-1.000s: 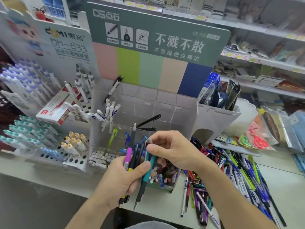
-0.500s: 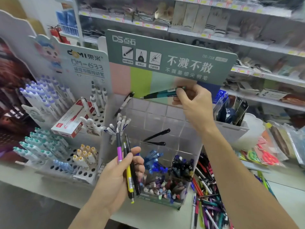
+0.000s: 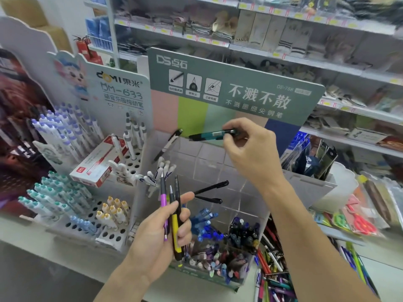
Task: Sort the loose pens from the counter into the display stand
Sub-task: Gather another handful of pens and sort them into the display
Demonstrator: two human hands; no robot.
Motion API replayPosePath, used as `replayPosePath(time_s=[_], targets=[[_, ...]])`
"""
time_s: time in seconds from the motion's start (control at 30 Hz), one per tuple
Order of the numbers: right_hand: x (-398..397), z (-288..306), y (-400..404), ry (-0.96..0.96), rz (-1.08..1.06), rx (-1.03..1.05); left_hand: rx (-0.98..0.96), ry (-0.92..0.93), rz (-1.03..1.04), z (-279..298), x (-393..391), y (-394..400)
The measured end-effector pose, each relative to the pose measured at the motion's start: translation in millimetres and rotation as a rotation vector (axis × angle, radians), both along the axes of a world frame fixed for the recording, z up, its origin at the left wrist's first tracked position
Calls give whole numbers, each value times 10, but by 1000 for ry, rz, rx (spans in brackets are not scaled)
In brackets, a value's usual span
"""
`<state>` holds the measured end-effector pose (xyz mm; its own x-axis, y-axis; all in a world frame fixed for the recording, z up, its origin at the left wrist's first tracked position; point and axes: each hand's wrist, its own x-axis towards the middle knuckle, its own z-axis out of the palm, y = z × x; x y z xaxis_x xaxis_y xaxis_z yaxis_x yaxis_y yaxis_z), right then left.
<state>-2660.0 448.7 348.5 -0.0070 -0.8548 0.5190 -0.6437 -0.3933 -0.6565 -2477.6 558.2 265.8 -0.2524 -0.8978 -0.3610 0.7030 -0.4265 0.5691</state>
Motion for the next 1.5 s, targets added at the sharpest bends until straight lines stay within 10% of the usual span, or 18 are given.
replayPosePath(time_s=[0.3,0.47,0.63,0.8,1.07,1.5], targets=[[274,-181,-252,235,191,218,-63,-144,21,53,-161,-63],[163,-319,214,45,128,-32,-88,-186,130,91,-197,-140],[74,-687,851,-143,395,606,-77,-156,287,118,-291,-240],[19,-930,887,-430,337,748,-95,-294,340,38,-473,-312],[-135,-841,924,-747,422,649,-209,-783,152,-48,-624,-226],[-466,-431,704,-449,239,274,-203,-583,130,0,-650,-277]])
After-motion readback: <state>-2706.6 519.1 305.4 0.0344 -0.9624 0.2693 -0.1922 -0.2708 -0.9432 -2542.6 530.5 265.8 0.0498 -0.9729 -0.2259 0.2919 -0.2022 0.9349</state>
